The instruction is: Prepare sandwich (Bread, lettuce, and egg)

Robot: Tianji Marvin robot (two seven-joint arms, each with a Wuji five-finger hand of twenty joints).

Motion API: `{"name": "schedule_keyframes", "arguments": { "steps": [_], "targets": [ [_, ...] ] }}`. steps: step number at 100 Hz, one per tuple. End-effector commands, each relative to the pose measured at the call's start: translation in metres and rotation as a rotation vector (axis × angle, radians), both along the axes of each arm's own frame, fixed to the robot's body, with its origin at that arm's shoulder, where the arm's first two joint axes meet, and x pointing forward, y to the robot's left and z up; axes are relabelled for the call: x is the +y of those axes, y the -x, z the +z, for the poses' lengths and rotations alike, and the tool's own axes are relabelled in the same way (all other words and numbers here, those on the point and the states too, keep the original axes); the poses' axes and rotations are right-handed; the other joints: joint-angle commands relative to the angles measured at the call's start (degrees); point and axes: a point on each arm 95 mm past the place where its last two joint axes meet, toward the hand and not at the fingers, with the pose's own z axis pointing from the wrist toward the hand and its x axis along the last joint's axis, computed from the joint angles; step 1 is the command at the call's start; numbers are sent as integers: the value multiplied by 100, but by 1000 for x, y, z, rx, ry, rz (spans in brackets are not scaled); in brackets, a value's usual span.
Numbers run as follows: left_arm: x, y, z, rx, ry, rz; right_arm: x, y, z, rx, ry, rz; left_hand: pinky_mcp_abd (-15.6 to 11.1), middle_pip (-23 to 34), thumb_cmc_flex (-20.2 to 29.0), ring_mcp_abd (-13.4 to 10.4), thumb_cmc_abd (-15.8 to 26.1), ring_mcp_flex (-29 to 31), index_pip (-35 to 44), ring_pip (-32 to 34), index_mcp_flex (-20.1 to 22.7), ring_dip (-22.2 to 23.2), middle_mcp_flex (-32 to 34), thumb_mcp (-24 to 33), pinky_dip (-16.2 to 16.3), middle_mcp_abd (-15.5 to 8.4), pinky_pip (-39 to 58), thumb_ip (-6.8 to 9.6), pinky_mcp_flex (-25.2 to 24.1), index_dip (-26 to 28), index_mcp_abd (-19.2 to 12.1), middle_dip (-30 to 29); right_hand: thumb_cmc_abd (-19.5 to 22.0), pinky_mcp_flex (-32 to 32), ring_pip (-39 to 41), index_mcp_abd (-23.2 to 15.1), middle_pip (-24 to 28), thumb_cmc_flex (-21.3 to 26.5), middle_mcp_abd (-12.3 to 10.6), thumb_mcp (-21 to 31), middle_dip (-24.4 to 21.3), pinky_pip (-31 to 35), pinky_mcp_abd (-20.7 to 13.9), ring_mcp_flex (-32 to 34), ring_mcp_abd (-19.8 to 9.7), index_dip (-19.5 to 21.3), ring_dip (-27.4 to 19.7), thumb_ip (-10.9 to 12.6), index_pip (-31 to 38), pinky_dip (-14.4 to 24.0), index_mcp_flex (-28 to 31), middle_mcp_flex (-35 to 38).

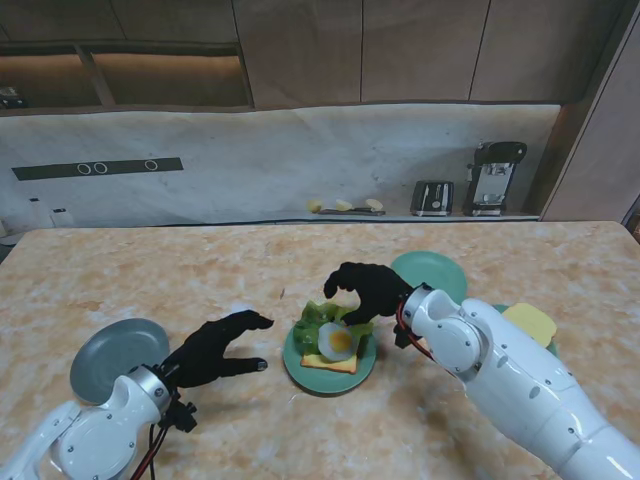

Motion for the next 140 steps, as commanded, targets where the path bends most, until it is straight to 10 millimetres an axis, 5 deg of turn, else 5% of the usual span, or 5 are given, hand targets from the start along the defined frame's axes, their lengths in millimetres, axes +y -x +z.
{"name": "schedule_keyframes", "arguments": {
  "steps": [1,59,140],
  "targets": [
    [-2,0,-1,10,0,-7,-14,3,-5,15,23,-49,-41,16,66,-80,134,-97,88,25,85,48,25,-99,-86,-120,45,-128,-76,82,-118,20,128,-105,-90,116,-44,-152,58,-102,-3804,-97,29,-83,30,-70,-119,113,-33,-77,-138,-111],
    [-12,-7,-4,20,35,-22,-140,25,-2,-10,263,-516,-32,26,67,-63,145,-77,93,39,79,55,37,-99,-80,-123,84,-127,-71,81,-117,19,476,-393,-96,721,-133,-200,256,-720,-3884,-122,84,-232,247,-395,-107,171,-398,-148,-209,-38],
    [-14,-8,-5,31,39,-29,-238,16,-26,32,445,-957,-29,24,68,-59,149,-79,101,41,90,55,33,-101,-90,-122,102,-128,-74,79,-108,21,717,-541,-36,932,-132,-192,348,-1129,-3822,-117,51,-367,318,-514,-59,245,-522,-172,-278,-104]
  ]
}}
